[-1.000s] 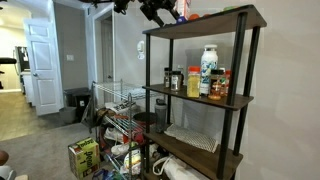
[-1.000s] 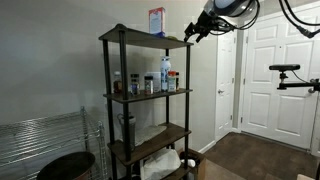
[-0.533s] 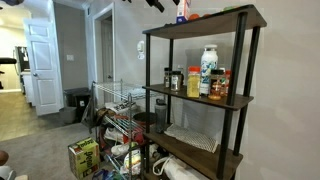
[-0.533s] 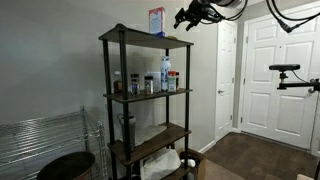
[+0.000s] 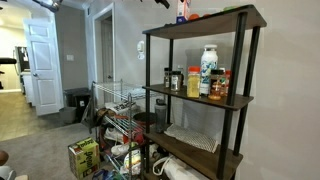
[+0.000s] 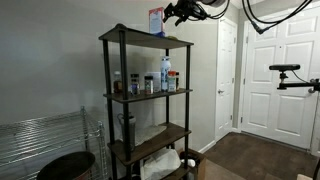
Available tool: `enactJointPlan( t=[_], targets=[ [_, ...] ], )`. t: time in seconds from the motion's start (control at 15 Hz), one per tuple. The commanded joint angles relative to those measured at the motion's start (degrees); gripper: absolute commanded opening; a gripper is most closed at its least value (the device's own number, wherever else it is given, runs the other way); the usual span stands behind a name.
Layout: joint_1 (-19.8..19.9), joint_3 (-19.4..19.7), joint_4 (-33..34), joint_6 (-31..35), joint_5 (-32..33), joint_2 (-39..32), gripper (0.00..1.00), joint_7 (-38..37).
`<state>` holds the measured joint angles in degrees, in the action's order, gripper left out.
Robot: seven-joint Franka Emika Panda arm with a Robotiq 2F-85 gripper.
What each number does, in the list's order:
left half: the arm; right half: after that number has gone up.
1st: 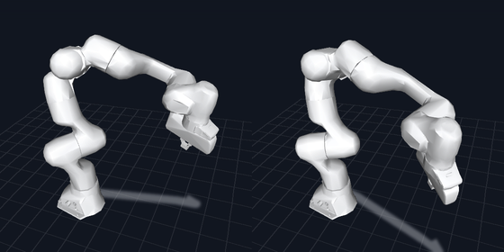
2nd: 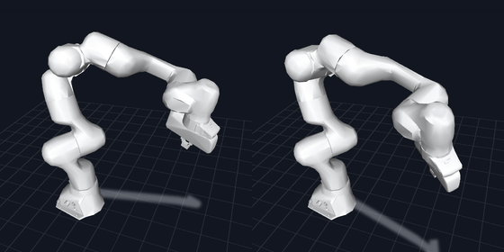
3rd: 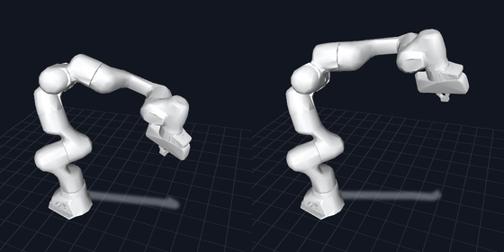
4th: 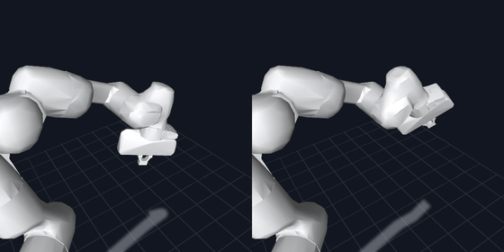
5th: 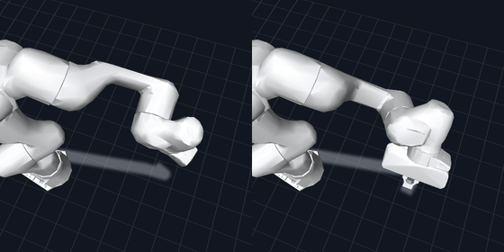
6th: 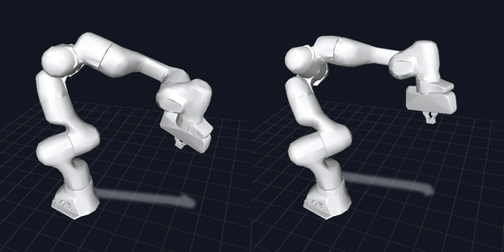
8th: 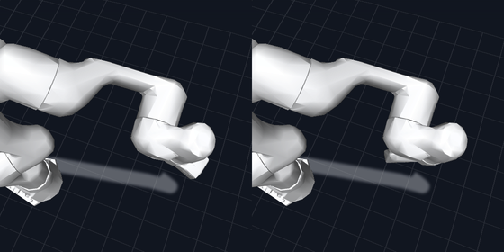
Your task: Pick up the box from the top shelf and place it on the second shelf.
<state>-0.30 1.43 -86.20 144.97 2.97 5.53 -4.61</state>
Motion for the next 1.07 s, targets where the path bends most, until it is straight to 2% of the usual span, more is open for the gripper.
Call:
enactJointPlan(
  t=[0.0,0.4,1.0],
  targets=[
    [0.1,-0.1,5.3,-0.9,-3.3,-3.8,1.0,2.2],
    [-0.2,-0.2,11.4,-1.0,-6.2,-7.8,1.0,3.2],
    [0.1,-1.2,20.7,-2.5,-5.3,-14.8,1.0,2.5]
  ],
)
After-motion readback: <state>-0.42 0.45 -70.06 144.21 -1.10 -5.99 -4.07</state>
